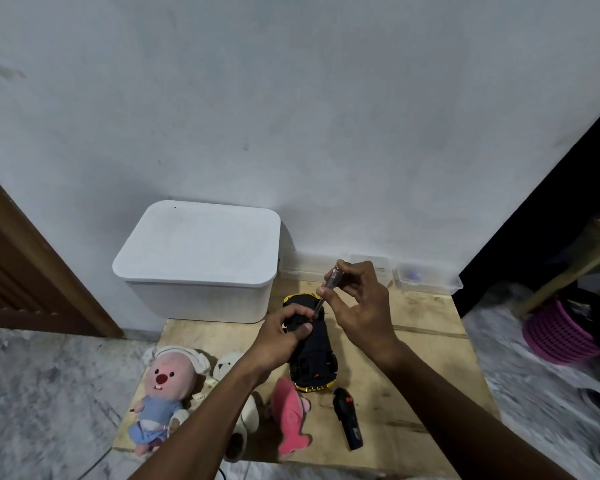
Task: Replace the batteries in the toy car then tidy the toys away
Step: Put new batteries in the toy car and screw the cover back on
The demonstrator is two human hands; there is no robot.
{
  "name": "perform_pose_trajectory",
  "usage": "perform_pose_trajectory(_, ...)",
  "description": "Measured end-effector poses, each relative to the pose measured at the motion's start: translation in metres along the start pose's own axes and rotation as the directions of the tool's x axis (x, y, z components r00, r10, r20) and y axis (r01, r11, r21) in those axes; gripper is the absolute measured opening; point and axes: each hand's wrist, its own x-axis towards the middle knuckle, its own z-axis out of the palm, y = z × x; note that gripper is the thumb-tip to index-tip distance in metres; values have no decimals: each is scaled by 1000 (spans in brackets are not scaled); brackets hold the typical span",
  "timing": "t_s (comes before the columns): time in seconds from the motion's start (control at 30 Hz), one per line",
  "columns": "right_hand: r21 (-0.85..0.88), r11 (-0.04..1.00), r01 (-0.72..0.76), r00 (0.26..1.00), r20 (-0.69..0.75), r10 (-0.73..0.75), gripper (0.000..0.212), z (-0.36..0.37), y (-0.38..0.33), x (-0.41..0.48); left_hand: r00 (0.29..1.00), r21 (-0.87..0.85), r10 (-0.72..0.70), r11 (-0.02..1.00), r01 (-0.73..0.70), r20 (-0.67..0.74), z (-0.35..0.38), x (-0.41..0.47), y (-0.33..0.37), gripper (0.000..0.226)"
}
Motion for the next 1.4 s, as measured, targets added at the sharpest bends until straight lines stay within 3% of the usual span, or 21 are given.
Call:
perform_pose_trajectory(0.17,33,999,15,996,84,-18,55,1,-4,-1,1000,-7,3,1000,-3,8,-1,0,1,32)
perform_pose_trajectory(0.3,-1,1000,2,1000,-30,-2,52,4,1,-3,1000,-5,-5,1000,5,10,0,-1,-2,33)
perform_pose_trajectory(0.4,25,997,-68,995,-67,70,58,3,-1,-6,999,-11,3,1000,-2,42,-1,-1,-2,46)
perform_pose_trajectory(0.53,57,990,-126,983,-127,133,55,0,-3,-3,994,-134,-81,987,90,67,-5,1,3,81)
perform_pose_trajectory(0.63,151,975,-163,967,-172,188,52,-4,-2,5,988,-250,-113,959,136,105,-10,5,3,78)
perform_pose_trajectory(0.73,190,961,-201,953,-189,237,53,-7,-2,12,970,-420,-138,882,211,198,-13,6,2,57)
perform_pose_trajectory(0.8,223,952,-211,945,-200,257,55,-9,-1,16,956,-522,-137,813,258,259,-13,5,2,54)
perform_pose_trajectory(0.97,257,938,-233,935,-206,289,57,-11,-1,23,920,-651,-95,679,340,381,-8,7,-4,88)
perform_pose_trajectory(1.13,251,937,-245,935,-193,296,53,-10,4,22,917,-745,-113,550,378,382,0,9,-6,95)
perform_pose_trajectory(1.2,229,941,-251,938,-182,294,50,-9,6,20,935,-746,-137,569,345,328,5,8,-3,83)
perform_pose_trajectory(1.3,187,946,-264,939,-173,297,48,-10,13,17,965,-627,-184,734,262,189,10,10,-4,64)
perform_pose_trajectory(1.4,153,949,-276,935,-185,302,50,-16,21,16,980,-499,-159,843,199,121,13,16,-9,61)
